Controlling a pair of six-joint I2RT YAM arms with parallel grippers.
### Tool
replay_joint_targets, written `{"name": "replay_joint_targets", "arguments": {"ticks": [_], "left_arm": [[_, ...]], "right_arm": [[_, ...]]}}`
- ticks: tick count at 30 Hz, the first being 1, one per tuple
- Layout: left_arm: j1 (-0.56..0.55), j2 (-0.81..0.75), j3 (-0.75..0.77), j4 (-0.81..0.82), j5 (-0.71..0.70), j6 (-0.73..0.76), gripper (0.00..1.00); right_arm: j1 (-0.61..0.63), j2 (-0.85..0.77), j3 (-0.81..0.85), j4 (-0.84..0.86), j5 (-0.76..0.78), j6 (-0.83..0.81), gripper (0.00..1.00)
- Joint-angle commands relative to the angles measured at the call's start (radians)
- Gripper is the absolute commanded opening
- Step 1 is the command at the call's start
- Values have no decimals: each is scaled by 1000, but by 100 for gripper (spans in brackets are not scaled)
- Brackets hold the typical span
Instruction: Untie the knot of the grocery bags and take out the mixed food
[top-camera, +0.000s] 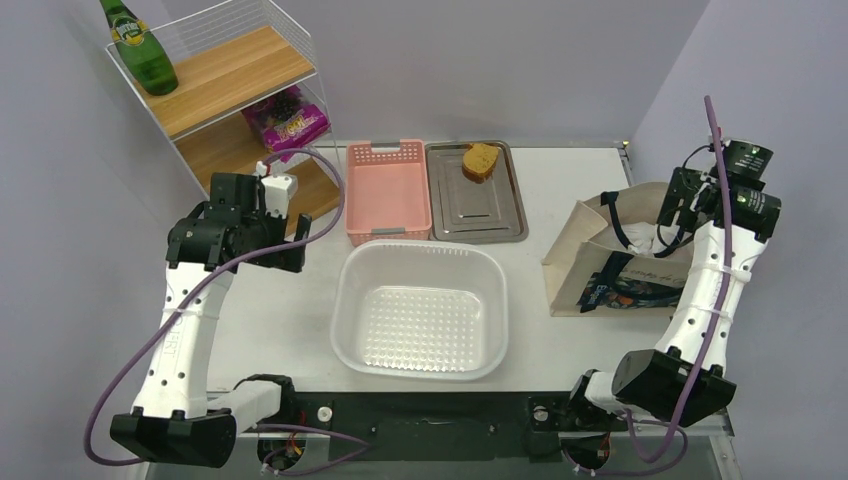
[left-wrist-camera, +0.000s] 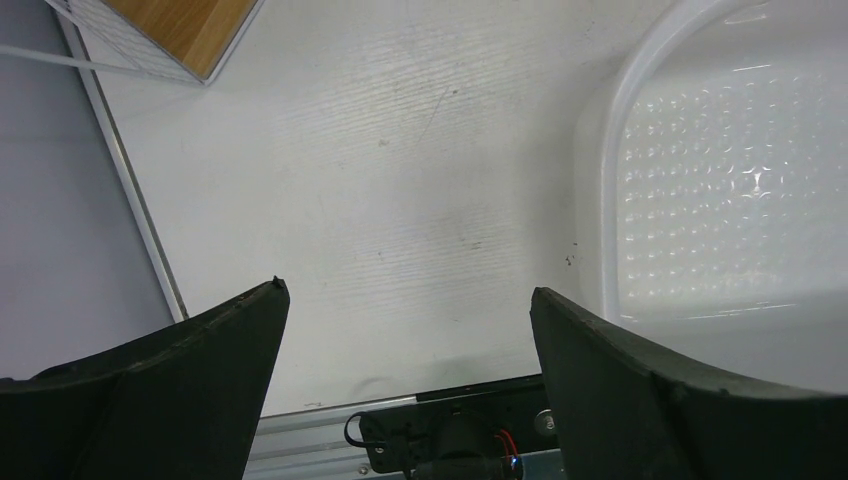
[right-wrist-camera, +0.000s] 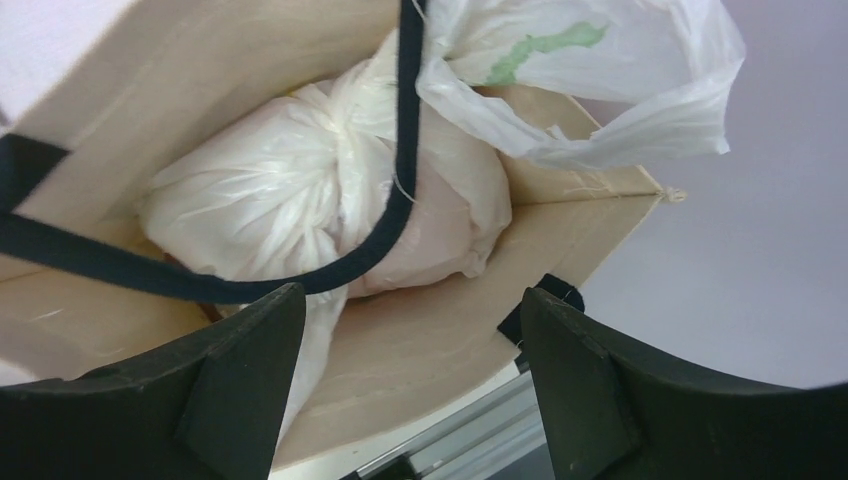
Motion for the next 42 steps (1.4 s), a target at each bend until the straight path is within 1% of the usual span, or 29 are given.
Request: {"name": "replay_joint_targets", "arguments": {"ticks": [1,3,7,9,10,11,12,13,15,18,21,24,28,32,36,39,42], "left_arm": [[-30,38,99,9,10,8,91],[-48,54,124,2,11,7,91],[-62,75,161,1,36,5,91],[-70,85,171,-4,45,5,91],[-81,89,172,-7,44,8,91],[-87,89,173,-8,40,10,91],[-103,88,173,-7,34,16,91],[-110,87,172,-7,21,18,91],[-129,80,166,-7,6,20,91],[-144,65,148,-8,-8,26,91],[-159,62,144,-13,-11,37,91],[-187,76,162,-18,-61,47,91],[-220,104,202,-33,-98,55,91],[-250,121,218,-37,-120,56,91],[-274,129,220,-39,-142,59,91],[-287,130,216,-39,-158,63,91],[-294,126,205,-35,-163,68,91]], "right_arm": [[-61,-13,-86,113,17,-53,72],[-98,-17,-123,151,-42,-75,67],[-130,-51,-149,179,-220,-101,62],[-115,-82,-155,192,-337,-103,61],[-104,-90,-155,194,-352,-106,61],[-65,-105,-153,196,-352,-116,61],[-38,-110,-151,197,-336,-123,61],[23,-116,-149,197,-296,-136,62],[94,-118,-151,204,-238,-149,62],[169,-107,-166,227,-155,-150,65],[253,-108,-216,275,-59,-152,72],[328,-119,-290,351,30,-164,73],[368,-119,-383,451,130,-178,73],[376,-123,-476,571,155,-196,73],[379,-138,-539,662,147,-217,73],[367,-151,-538,652,111,-218,73],[347,-162,-537,646,43,-218,73]]}}
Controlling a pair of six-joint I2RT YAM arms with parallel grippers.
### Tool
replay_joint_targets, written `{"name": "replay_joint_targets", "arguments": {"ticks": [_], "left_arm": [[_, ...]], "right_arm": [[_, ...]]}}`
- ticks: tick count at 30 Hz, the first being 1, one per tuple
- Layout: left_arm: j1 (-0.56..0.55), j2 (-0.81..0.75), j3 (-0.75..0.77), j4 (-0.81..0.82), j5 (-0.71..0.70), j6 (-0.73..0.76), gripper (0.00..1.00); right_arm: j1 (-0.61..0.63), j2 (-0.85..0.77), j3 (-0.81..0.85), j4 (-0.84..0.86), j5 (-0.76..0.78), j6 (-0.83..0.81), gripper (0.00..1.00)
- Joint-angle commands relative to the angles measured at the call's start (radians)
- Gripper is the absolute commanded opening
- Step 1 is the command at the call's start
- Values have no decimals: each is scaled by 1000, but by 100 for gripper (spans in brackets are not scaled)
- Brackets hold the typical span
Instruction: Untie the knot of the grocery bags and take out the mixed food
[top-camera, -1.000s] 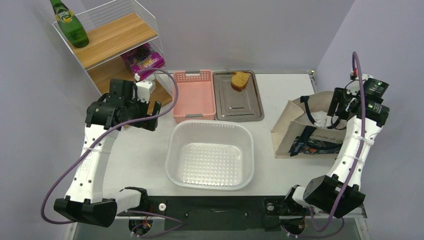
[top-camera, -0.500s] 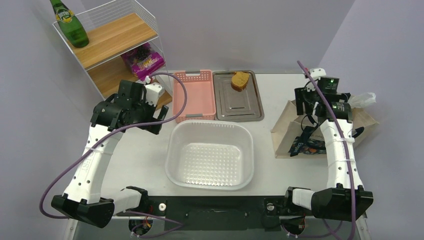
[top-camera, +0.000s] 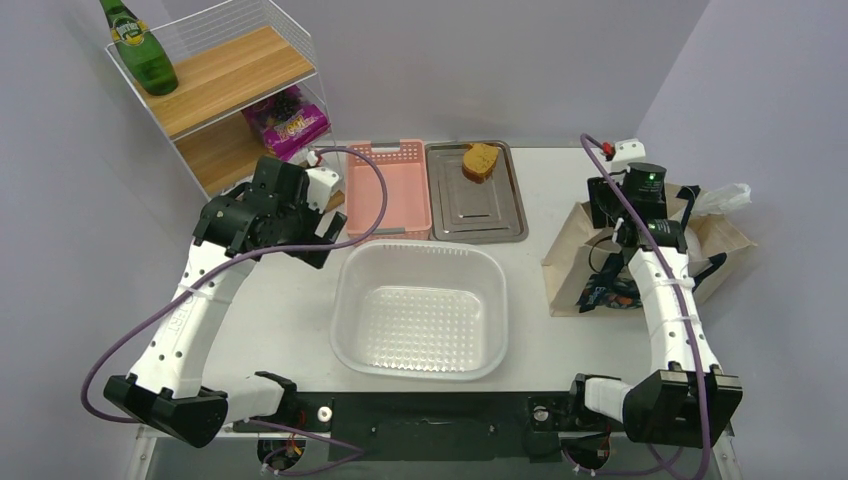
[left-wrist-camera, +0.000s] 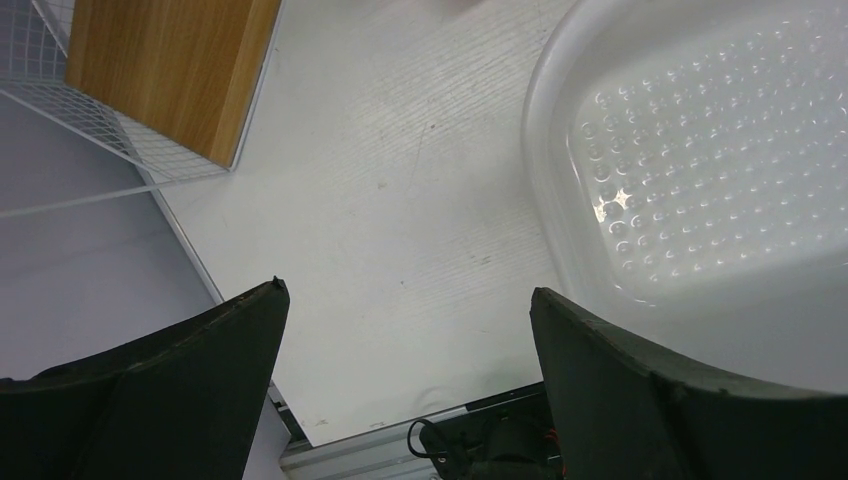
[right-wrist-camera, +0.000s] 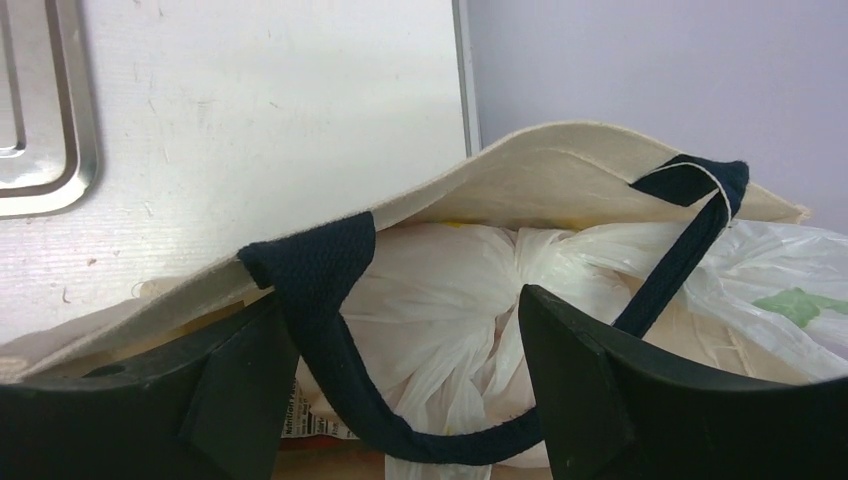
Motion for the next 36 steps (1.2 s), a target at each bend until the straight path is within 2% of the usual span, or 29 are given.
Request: {"name": "replay_joint_targets", "arguments": {"ticks": [1,3,11,16,18,23,28,32,36], "left_arm": [[-14,-7,30,7,-28,15,91],[-17,-6,27,7,-32,18,91],[-33,-14,11,10,-37,29,91],[-40,-12,-2,19,-38,33,91],[-43,-11,-5,22,-43,36,91],[-47,-15,-8,20,-43,41,91],[-50,-20,-37,26,-40,29,91],[-52,-23,-40,20,-36,16,91],[-52,-26,-39,15,-54,11,91]], "right_arm": [[-28,-35,2,13,-81,-14,73],[-65,-27,20,-7,-126,-10,73],[-284,-46,162,-201,-528,-15,76],[-303,-45,191,-293,-639,-35,79],[-295,-33,183,-311,-617,-47,79],[-257,-39,97,-269,-447,-98,79],[-163,-115,-87,-11,-229,-63,80],[-108,-168,-231,224,-19,-64,77],[-95,-215,-268,359,94,-61,76]]}}
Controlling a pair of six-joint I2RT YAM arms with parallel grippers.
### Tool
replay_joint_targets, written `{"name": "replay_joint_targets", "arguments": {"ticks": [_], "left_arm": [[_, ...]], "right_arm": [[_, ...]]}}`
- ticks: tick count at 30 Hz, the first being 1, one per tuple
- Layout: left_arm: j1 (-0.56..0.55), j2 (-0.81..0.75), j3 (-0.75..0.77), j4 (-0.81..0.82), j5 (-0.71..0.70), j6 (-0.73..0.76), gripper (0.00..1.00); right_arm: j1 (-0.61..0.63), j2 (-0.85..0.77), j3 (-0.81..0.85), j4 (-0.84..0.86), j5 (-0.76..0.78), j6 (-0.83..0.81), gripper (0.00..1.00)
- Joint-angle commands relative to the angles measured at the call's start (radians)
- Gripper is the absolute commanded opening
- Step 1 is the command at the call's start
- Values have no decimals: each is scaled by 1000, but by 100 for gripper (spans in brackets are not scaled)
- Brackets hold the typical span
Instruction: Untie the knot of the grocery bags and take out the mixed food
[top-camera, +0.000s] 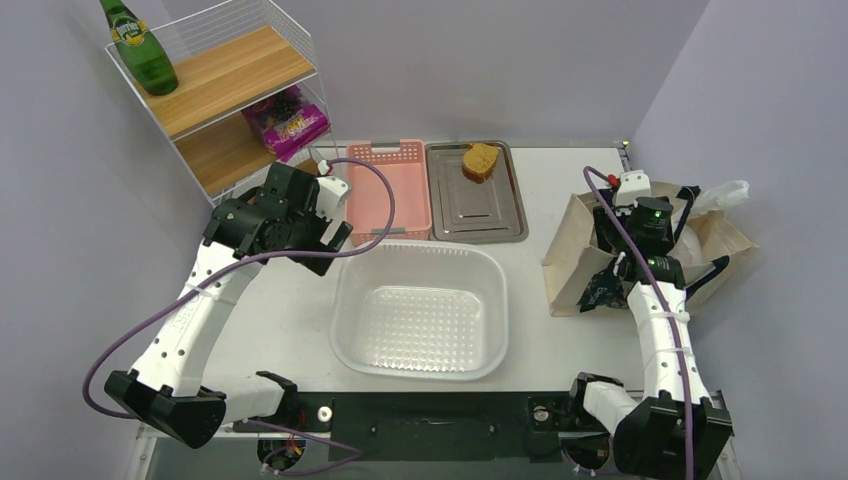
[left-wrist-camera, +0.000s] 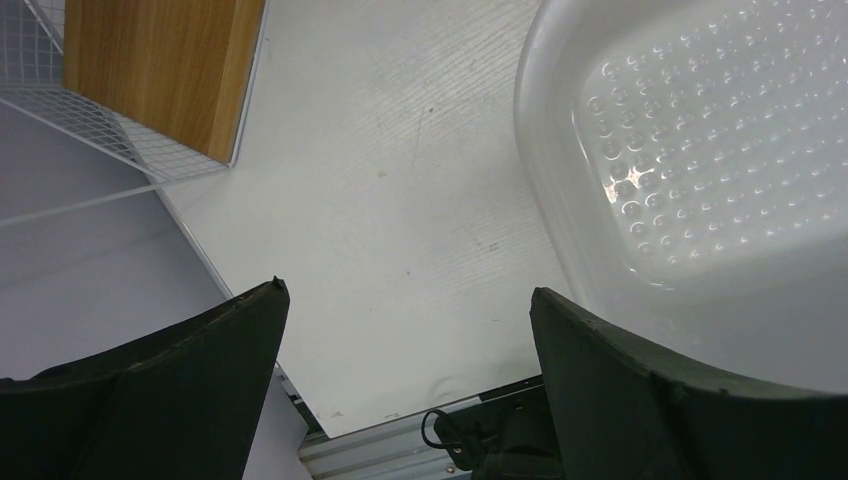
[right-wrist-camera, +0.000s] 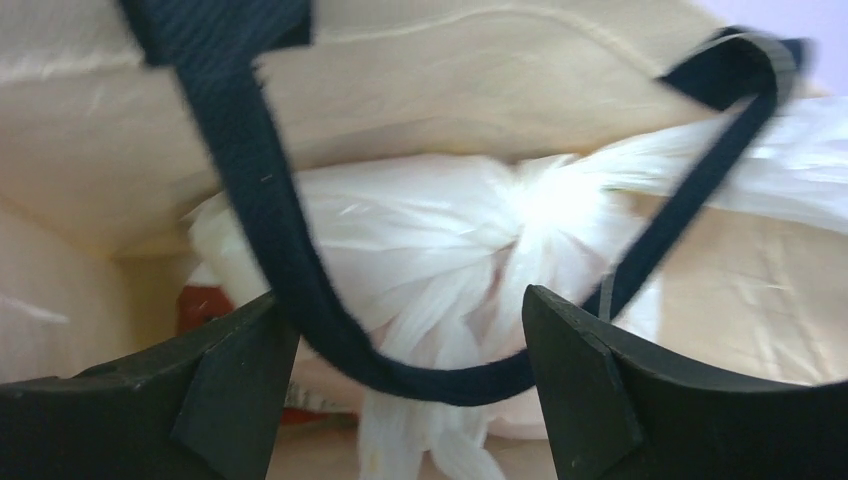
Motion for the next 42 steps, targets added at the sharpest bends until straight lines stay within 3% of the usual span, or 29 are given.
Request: {"name": "replay_joint_targets", "arguments": {"ticks": [1,6,12,18,23,29,34,39,42], "left_arm": [[-4,-24,5,17,-13,-18,91],[-4,-17,-1,21,5,-30,91],[-4,-2,7,28,26,-37,91],[-4,11,12,31,35,-34,91],[-4,10,10,28,27,-27,91],[-5,-1,-13,35,22,-12,91],[-9,-1,-12,21,28,8,91],[-11,-10,-7,4,67,39,91],[-14,-24,-16,0,118,61,91]], "right_arm": [[12,-70,-20,282,209,1,76],[12,-160,-29,446,236,-68,75],[12,-160,20,524,220,-142,75],[12,-39,129,553,178,-166,78],[14,144,317,551,139,-143,82],[20,334,521,457,-23,-153,90],[27,467,731,218,-115,-119,91],[4,429,840,-17,-194,-33,91],[-14,360,908,-268,-298,-51,92]]}}
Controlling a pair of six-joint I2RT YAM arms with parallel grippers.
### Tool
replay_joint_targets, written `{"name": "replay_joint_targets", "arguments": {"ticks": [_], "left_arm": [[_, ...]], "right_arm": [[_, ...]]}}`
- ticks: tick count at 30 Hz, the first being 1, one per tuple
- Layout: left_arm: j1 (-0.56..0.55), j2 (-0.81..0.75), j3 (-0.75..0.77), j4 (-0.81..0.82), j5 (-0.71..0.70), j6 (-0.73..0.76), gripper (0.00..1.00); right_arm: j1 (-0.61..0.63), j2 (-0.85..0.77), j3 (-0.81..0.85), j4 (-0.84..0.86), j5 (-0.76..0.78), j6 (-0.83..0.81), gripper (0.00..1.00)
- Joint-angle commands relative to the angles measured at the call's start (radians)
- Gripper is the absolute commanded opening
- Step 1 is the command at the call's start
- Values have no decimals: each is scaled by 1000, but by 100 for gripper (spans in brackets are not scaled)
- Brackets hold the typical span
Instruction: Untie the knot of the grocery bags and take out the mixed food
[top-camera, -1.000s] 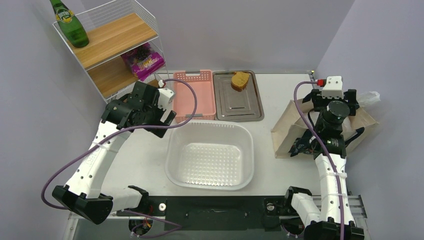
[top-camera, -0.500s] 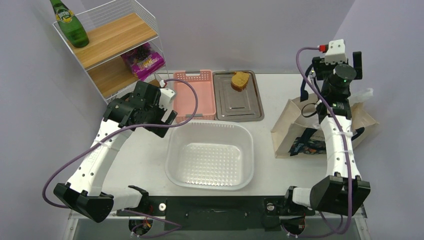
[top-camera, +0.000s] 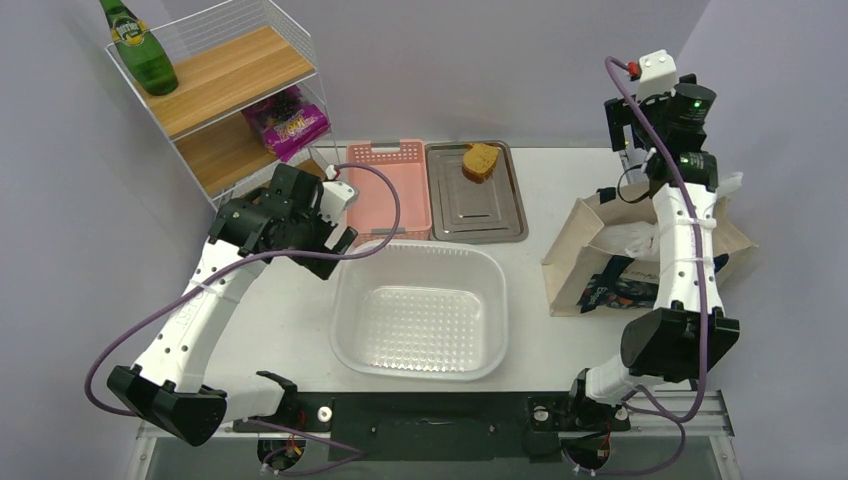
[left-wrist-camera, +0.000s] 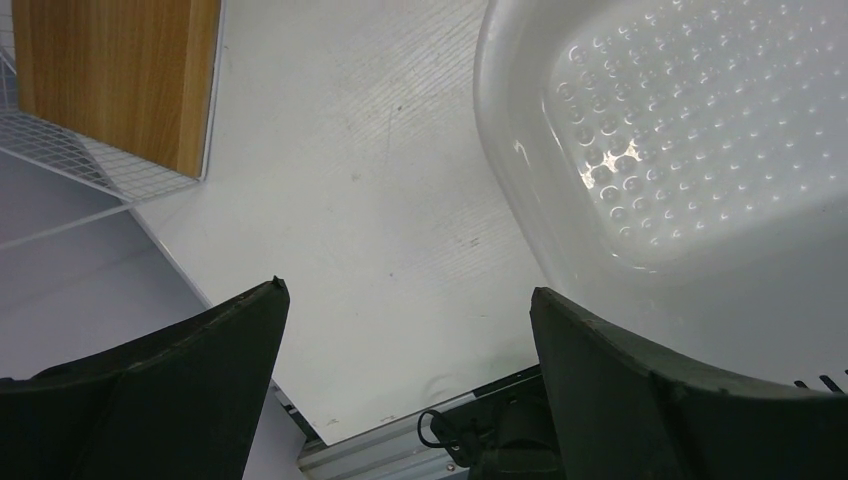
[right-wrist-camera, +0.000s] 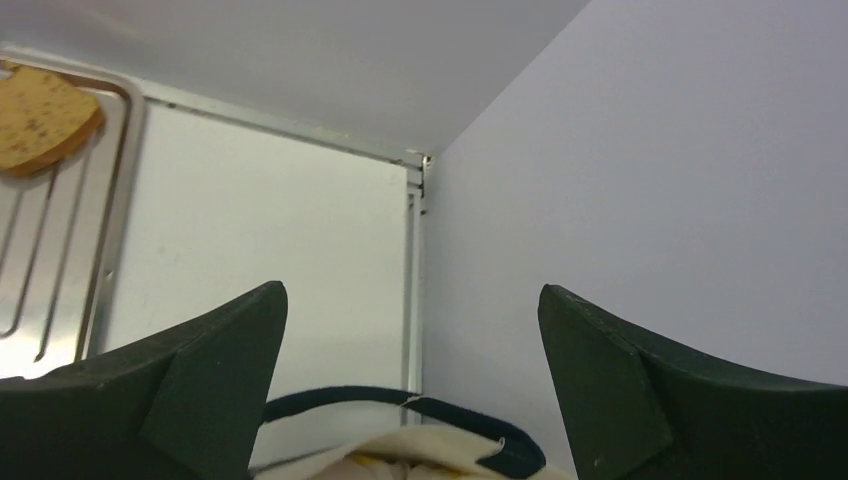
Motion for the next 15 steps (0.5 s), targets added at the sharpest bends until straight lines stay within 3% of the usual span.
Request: {"name": "replay_joint_targets", "arguments": {"ticks": [1,9,15], "left_arm": [[-8,-38,-1,5,92,50,91],[-14,-78,-36,41,291,106,91],[-18,-96,-66,57,397,129,91]], "right_arm": [[-40,-142,131,-348,-161,23,92],[-226,-150,129,-977,-267,-246,91],[-255,-106,47,-1062,-170,-394,90]]}}
